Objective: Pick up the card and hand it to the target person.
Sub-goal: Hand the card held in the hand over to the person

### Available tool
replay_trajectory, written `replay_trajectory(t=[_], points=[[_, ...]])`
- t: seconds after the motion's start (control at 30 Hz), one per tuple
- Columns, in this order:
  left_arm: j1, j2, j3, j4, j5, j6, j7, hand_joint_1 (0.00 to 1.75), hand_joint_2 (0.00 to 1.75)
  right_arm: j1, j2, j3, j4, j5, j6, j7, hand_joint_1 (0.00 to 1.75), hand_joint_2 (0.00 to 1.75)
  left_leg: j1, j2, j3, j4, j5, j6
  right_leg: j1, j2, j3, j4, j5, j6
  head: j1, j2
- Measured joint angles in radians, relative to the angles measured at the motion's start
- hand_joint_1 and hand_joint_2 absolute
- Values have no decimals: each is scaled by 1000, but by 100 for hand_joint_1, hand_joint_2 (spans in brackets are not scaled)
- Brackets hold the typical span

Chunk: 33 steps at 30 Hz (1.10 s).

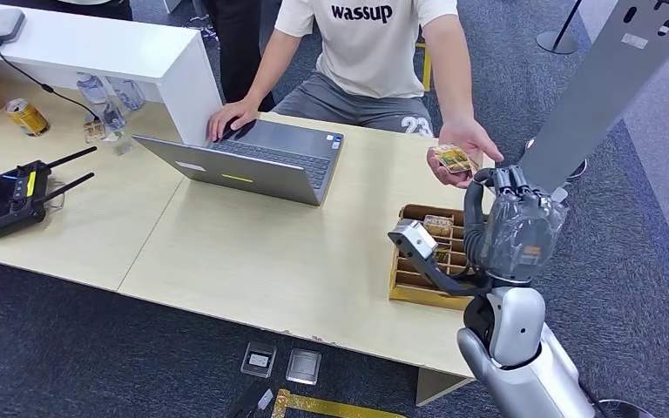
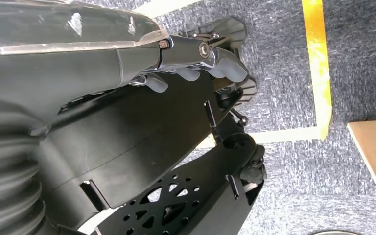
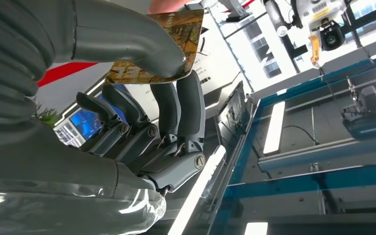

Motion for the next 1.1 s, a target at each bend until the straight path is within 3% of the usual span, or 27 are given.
replay_trajectory(t=[0.67,0.8,0.87,1.0,1.1], points=[[-1,0,-10,0,1,-23,10,0,175,2,41,1,92,-33,0,-91,171,175,0,0,0,0,0,0,0,0,0,0,0,0,0,0],[-2,0,-11,0,1,-23,10,0,175,-6,52,2,144,-48,-1,-109,0,175,0,0,0,0,0,0,0,0,0,0,0,0,0,0],[-2,0,-11,0,-3,-25,10,0,175,-10,58,2,169,-48,-1,-112,0,175,0,0,0,0,0,0,0,0,0,0,0,0,0,0],[-3,0,-19,0,-19,-25,12,0,0,-15,67,2,205,-47,-1,-109,0,175,0,0,0,0,0,0,0,0,0,0,0,0,0,0],[-3,0,-21,0,-13,-25,4,0,0,-15,71,2,219,-46,-2,-106,0,175,0,0,0,0,0,0,0,0,0,0,0,0,0,0]])
